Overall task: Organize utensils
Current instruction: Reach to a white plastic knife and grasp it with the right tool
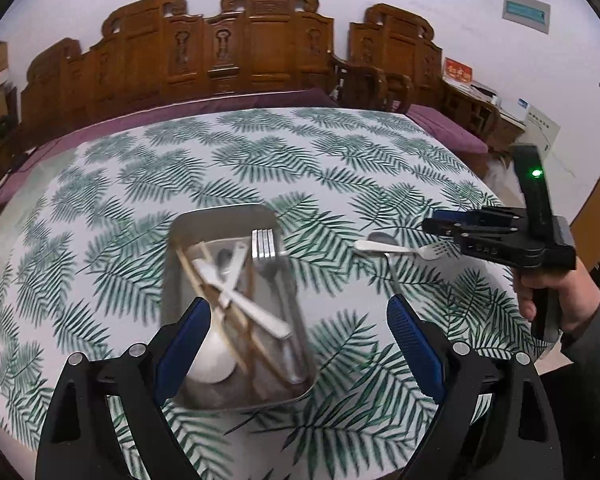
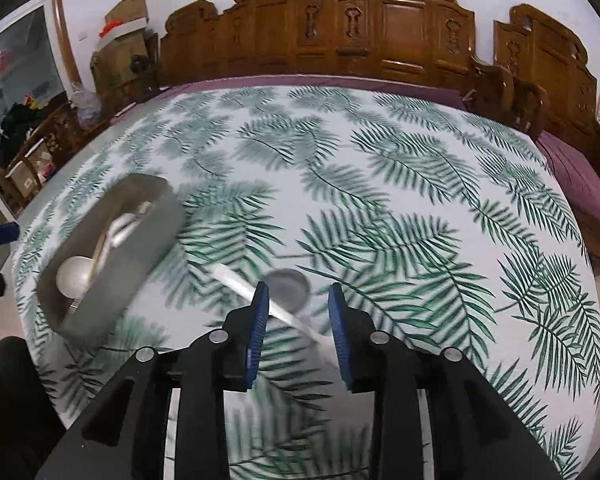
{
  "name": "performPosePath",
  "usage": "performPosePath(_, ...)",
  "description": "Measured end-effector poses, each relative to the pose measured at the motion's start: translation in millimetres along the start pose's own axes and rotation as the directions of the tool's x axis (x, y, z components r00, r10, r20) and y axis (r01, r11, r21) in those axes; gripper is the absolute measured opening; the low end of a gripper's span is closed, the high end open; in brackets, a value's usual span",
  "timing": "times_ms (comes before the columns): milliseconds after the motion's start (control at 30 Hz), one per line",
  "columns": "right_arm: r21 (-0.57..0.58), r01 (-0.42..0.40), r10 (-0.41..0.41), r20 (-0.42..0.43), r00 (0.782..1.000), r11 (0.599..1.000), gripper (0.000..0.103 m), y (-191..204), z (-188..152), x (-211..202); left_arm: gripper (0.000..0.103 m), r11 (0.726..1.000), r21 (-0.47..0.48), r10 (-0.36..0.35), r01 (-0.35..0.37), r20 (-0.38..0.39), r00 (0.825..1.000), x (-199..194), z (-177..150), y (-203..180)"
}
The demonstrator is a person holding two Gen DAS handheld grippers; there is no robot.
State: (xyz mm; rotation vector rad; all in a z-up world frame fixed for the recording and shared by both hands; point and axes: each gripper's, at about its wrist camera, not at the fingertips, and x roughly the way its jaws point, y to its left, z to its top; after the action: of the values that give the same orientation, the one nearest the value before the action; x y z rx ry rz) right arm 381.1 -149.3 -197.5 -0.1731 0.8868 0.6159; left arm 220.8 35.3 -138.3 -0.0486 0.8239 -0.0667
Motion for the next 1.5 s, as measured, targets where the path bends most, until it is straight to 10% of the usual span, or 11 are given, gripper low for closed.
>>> performPosePath(1367,-0.18,-0.038,0.017,-0.116,0.993,0.983,0.037,2,-14,50,0.086,0.997,0.057,-0.042,0.046,-0.067,0.997,48,1,-46)
performPosePath(1500,-0.179,-0.045,0.026,-0.109,0.994,0.983,0.018,4,-13,51,0.086,0.997,0.057,-0.045,0.049,-0.07,0.997,51,2,-49)
